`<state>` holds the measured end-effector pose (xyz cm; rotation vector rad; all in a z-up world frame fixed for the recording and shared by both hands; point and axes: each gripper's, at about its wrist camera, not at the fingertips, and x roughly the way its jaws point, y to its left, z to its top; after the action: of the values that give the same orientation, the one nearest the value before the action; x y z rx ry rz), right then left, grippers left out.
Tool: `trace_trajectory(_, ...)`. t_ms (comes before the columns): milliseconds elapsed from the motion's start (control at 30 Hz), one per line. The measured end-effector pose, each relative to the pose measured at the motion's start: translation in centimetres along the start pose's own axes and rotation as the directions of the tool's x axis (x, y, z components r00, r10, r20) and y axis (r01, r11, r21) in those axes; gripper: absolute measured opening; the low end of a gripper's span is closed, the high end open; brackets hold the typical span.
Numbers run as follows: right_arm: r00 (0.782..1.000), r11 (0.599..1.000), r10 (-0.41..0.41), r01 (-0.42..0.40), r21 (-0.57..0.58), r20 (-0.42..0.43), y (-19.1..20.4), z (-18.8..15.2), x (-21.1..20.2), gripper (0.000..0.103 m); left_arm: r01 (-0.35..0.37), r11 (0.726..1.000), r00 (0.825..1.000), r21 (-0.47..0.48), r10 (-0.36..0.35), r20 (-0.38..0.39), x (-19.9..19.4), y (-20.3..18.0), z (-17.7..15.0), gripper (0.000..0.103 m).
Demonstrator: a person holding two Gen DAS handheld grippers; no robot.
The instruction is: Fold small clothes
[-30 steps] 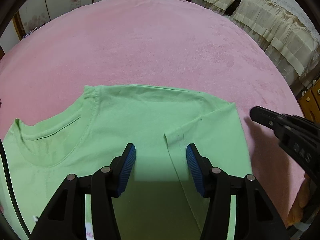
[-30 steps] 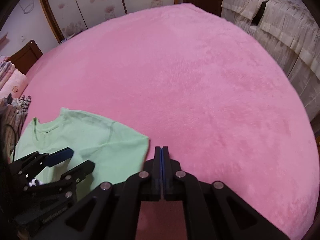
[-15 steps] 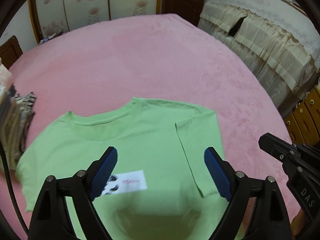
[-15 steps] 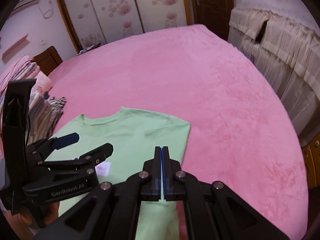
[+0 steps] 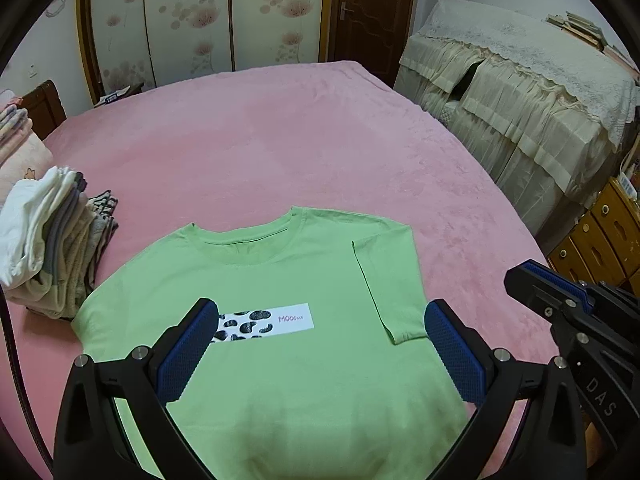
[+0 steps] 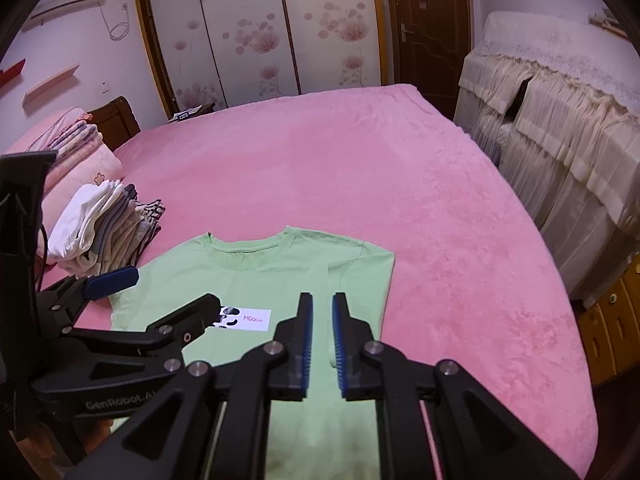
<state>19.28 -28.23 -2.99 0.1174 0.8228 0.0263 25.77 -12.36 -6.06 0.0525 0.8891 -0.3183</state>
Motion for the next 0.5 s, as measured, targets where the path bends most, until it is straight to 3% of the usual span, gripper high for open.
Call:
trace_trajectory(67, 1.000, 1.000, -0.004, 0.004, 0.003, 0.004, 0.4, -0.2, -0.7, 0.020, 0.003, 1.000, 1.000, -0.004, -0.003, 0.000, -0.9, 0.2, -0.4, 0.102)
trace_trajectory(233, 1.000, 1.000, 0.005, -0.005, 0.017, 0.023, 1.7, -1.1, -2.7, 0.024, 0.016, 0.999, 1.000, -0.037, -0.016, 0.010, -3.3, 1.8, -1.6, 0.102)
trace_trajectory(500, 0.996, 1.000, 0.024, -0.025, 0.014, 0.084, 4.8, -2.5, -5.7, 0.039, -0.038, 0.997, 0.999, -0.073, 0.040, 0.021, -6.9, 6.5, -4.4, 0.102)
